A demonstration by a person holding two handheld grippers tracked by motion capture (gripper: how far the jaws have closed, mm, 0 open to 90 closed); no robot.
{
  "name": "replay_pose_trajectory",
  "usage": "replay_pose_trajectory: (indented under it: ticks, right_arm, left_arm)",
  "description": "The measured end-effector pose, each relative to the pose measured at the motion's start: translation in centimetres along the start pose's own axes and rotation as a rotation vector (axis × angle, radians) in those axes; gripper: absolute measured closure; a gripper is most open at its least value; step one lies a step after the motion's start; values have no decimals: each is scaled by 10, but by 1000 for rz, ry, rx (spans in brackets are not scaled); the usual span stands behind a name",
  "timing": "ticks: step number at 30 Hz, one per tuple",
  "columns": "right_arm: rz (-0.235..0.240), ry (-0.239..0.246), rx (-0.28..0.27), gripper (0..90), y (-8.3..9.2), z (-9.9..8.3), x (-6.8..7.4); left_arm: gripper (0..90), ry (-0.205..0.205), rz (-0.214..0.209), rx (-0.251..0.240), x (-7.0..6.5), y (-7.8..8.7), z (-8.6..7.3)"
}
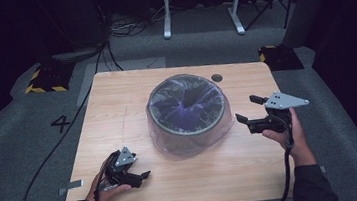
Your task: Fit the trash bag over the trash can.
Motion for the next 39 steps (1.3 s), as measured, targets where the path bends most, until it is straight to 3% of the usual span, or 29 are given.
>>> replay_pose_trajectory:
  ticks: [9,22,25,32,39]
  right_arm:
    - [28,27,-16,173,-5,27,7]
    - [109,35,-22,167,-33,64,23]
    - [120,58,-22,166,-36,73,28]
    - [130,83,-3,164,-44,84,35]
    - [157,87,53,160,-60,86,42]
  left_arm:
    - [146,0,0,0,0,0,0]
    - [147,0,0,0,0,0,0]
    - [147,0,0,0,0,0,0]
    - [147,-1,0,0,0,0,0]
    - [146,0,0,0,0,0,0]
Point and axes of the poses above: each handheld gripper's, and its own axes: y roughly backward along the jaws, z roughly out of its top, x roughly to its left, the point moved 10 cm from there along -y, roughly forward along the jaws, and after that the axes turned 2 degrees about y, right-handed, at the moved point
